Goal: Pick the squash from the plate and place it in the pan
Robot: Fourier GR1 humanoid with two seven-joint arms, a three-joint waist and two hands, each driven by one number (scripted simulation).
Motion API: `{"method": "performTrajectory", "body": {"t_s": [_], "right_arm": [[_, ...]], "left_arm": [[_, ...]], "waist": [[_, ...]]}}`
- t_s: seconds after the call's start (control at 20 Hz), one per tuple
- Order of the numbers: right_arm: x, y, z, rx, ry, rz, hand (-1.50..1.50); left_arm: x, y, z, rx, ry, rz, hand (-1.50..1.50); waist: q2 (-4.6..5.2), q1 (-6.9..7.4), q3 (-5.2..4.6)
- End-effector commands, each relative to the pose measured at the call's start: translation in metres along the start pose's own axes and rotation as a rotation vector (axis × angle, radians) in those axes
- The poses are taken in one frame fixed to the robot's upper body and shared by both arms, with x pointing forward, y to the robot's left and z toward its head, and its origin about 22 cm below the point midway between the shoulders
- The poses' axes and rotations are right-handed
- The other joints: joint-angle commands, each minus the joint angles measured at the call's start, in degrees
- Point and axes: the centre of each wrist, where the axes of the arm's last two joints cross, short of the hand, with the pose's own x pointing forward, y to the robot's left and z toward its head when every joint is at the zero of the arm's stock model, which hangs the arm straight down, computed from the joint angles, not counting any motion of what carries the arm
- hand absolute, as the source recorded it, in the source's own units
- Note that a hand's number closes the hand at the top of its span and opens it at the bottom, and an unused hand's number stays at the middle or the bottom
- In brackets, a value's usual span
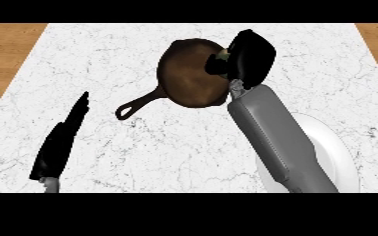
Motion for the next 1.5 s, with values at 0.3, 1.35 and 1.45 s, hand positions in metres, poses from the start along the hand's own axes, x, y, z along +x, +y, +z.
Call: {"method": "performTrajectory", "body": {"t_s": [0.3, 1.35, 1.45], "right_arm": [[-0.011, 0.056, -0.041, 0.139, 0.177, -0.021, 1.50], [-0.027, 0.055, -0.068, -0.150, 0.346, -0.697, -1.50], [-0.035, 0.056, -0.070, -0.225, 0.391, -0.738, -1.50]], "left_arm": [[0.006, -0.019, -0.005, -0.047, -0.042, 0.000, 0.00], [0.012, -0.009, -0.017, -0.046, -0.025, -0.009, 0.00], [0.014, -0.018, -0.011, -0.059, -0.043, -0.004, 0.00]], "waist": [[1.24, 2.67, 0.04], [1.49, 3.62, 0.12], [1.26, 3.13, 0.16]]}}
